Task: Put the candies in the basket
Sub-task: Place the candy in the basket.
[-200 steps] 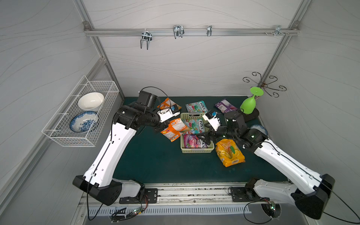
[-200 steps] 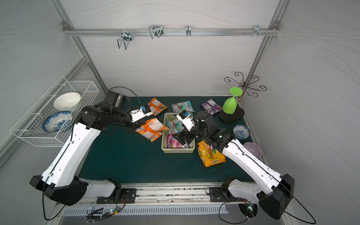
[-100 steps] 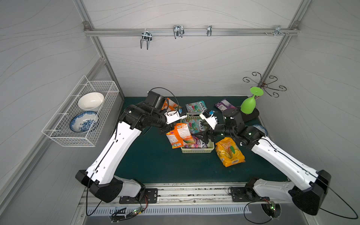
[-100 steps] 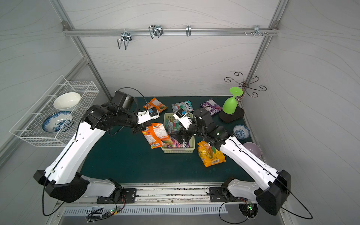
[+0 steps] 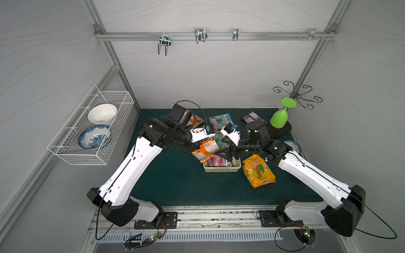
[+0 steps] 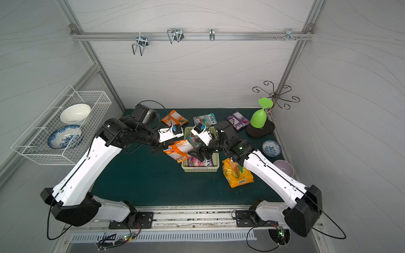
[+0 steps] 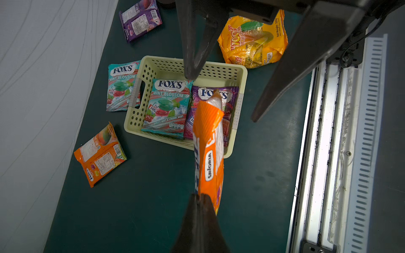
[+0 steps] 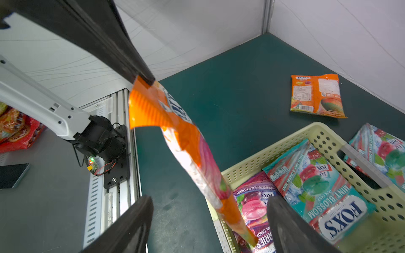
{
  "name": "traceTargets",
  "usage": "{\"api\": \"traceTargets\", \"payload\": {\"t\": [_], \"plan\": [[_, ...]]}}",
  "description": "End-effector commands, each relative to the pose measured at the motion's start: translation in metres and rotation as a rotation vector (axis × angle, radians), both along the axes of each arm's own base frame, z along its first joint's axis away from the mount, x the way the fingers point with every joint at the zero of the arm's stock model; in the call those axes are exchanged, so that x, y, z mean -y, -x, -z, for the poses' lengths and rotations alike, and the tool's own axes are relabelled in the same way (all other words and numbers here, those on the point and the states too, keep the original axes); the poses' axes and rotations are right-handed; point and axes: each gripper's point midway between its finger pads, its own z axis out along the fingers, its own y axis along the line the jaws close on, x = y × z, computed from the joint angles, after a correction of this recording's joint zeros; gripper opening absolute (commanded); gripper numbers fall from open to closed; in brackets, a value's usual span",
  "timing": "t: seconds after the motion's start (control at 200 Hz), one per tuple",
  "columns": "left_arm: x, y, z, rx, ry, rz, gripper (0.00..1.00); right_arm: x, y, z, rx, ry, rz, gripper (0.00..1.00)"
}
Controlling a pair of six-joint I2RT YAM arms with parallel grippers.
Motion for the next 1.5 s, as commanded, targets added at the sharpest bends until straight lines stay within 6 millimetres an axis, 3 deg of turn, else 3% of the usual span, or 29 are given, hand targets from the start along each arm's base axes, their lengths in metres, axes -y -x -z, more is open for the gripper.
{"api": "traceTargets", "payload": {"t": [0.0, 0.205, 0.565, 0.985, 1.236, 1.401, 1.496], "plan": [[-0.002, -0.016, 0.006, 0.026, 0.009, 0.017, 0.42, 0.001, 0.004, -0.01, 0.046, -0.02, -0.023, 0.99], [-0.007, -0.022, 0.027, -0.017, 0.007, 0.021, 0.3, 0.009, 0.014, -0.01, 0.055, -0.017, -0.031, 0.99], [-0.024, -0.038, 0.041, -0.031, -0.026, 0.005, 0.38, 0.014, 0.021, -0.009, 0.081, -0.004, -0.05, 0.99], [-0.018, -0.044, 0.031, -0.031, 0.021, 0.026, 0.43, 0.015, 0.025, -0.004, 0.064, 0.002, -0.062, 0.99], [-0.013, -0.029, 0.049, -0.142, 0.07, 0.068, 0.44, 0.016, 0.028, -0.007, 0.069, 0.001, -0.066, 0.99], [-0.007, -0.018, 0.05, -0.194, 0.116, 0.072, 0.34, 0.016, 0.028, -0.005, 0.065, 0.003, -0.067, 0.99], [-0.006, -0.018, 0.052, -0.178, 0.115, 0.079, 0.1, 0.015, 0.028, -0.001, 0.057, 0.001, -0.072, 0.99]]}}
